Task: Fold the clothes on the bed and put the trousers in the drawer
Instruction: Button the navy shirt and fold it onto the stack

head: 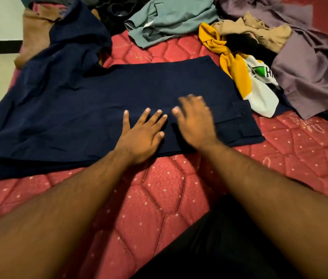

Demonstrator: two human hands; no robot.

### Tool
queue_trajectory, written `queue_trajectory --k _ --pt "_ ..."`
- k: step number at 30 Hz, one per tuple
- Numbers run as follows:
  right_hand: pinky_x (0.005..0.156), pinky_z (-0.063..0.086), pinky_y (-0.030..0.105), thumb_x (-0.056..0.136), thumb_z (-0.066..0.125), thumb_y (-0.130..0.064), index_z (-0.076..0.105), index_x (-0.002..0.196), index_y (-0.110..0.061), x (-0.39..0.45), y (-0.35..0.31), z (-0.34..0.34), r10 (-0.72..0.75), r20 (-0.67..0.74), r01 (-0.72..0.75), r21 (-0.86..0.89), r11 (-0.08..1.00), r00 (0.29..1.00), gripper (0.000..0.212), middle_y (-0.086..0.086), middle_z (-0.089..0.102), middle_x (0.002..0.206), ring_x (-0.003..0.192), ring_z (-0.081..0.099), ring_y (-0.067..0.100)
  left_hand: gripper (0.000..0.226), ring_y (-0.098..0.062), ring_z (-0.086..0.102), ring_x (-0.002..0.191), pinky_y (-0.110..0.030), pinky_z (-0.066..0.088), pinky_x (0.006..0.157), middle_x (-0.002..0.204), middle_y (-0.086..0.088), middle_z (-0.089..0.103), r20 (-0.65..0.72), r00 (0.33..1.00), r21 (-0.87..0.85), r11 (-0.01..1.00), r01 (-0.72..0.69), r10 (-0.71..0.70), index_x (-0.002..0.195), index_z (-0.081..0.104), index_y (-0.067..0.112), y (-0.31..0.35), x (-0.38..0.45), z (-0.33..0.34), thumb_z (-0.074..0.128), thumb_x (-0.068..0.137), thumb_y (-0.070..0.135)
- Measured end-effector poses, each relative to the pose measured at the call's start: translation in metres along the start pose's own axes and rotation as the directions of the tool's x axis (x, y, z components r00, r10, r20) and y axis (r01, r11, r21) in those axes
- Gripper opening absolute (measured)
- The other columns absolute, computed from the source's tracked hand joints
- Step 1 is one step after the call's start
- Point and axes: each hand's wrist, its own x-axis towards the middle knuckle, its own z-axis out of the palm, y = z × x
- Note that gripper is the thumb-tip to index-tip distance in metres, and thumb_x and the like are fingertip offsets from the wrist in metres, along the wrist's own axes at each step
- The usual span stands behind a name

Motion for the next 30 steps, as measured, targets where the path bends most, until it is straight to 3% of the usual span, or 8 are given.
queue_trajectory --k 2,5,8,11,14,17,27,30 --pt "0.118 0.015 0.048 0.095 0.022 -0.056 0.030 0.150 -0.024 -0.015 -0.002 0.019 -0.096 0.246 0.103 -0.017 0.995 0.964 0.064 0.004 0.024 0.159 0.147 0.017 0.027 0.053 -0.018 -0.002 0.151 -0.057 -0.008 0.117 0.164 0.012 0.005 -0.032 0.991 -0.053 0.990 0.130 -0.132 0.155 0.008 0.036 -0.006 0.006 0.008 0.022 0.104 0.042" --pt "0.119 0.007 0.045 0.085 0.011 -0.070 0.016 0.154 -0.029 -0.012 0.050 0.015 -0.163 0.314 0.210 -0.122 0.970 0.935 0.081 -0.002 0.013 0.162 0.149 0.011 0.021 0.060 -0.020 0.000 0.151 -0.051 -0.006 0.119 0.164 0.010 0.006 -0.067 0.963 -0.054 0.965 0.256 -0.259 0.156 0.008 0.032 -0.021 0.007 0.016 0.024 0.102 0.050" --pt "0.120 0.007 0.041 0.080 0.015 -0.077 0.014 0.155 -0.019 -0.004 0.095 0.001 0.073 0.274 -0.047 -0.101 0.994 0.959 0.095 0.003 0.012 0.162 0.149 0.009 0.023 0.071 -0.018 -0.001 0.151 -0.053 -0.008 0.118 0.164 0.013 0.003 -0.058 0.950 -0.048 0.951 0.305 -0.308 0.156 0.006 0.031 -0.028 0.001 0.014 0.023 0.096 0.065" --pt "0.121 0.006 0.043 0.082 0.013 -0.078 0.011 0.155 -0.012 -0.001 0.087 0.000 0.128 0.242 -0.085 -0.183 0.980 0.962 0.098 0.007 0.008 0.163 0.149 0.006 0.025 0.072 -0.019 -0.007 0.151 -0.061 -0.011 0.113 0.163 0.014 -0.003 -0.013 0.919 -0.023 0.919 0.394 -0.394 0.156 0.004 0.033 -0.026 0.007 0.007 0.019 0.094 0.068" --pt "0.119 -0.004 0.046 0.083 0.012 -0.077 0.006 0.155 -0.019 -0.002 0.047 0.008 -0.015 0.249 0.058 -0.165 0.985 0.968 0.093 0.000 -0.002 0.163 0.150 -0.003 0.020 0.058 -0.022 -0.007 0.151 -0.059 -0.007 0.115 0.164 0.010 -0.003 -0.132 0.978 0.027 0.986 0.165 -0.160 0.156 0.010 0.029 -0.005 0.023 0.000 0.028 0.103 0.042" --pt "0.120 -0.003 0.045 0.082 0.006 -0.075 0.005 0.155 -0.022 -0.008 0.027 0.020 -0.128 0.313 0.174 -0.125 0.977 0.941 0.091 -0.004 0.001 0.163 0.150 -0.002 0.016 0.056 -0.017 -0.002 0.151 -0.044 0.000 0.121 0.164 0.007 0.002 -0.020 0.999 0.023 0.999 -0.028 0.028 0.157 0.009 0.025 0.000 0.028 0.004 0.026 0.105 0.037" --pt "0.121 -0.002 0.043 0.079 0.007 -0.080 0.004 0.155 -0.020 -0.003 0.044 0.017 -0.119 0.351 0.175 -0.133 0.975 0.929 0.097 -0.002 0.003 0.163 0.150 -0.001 0.018 0.066 -0.025 -0.003 0.151 -0.058 -0.010 0.116 0.163 0.013 0.008 -0.091 0.870 0.075 0.868 0.492 -0.485 0.155 0.009 0.037 -0.112 -0.055 -0.005 0.018 0.095 0.065" --pt "0.118 -0.009 0.048 0.075 0.004 -0.083 -0.001 0.155 -0.022 0.006 0.021 0.012 -0.080 0.401 0.161 -0.172 0.972 0.912 0.101 -0.005 -0.007 0.163 0.149 -0.010 0.017 0.069 -0.029 -0.012 0.150 -0.061 -0.023 0.107 0.164 0.009 0.001 -0.174 0.860 0.120 0.857 0.502 -0.480 0.156 0.007 0.033 -0.089 -0.049 -0.010 0.020 0.096 0.064"
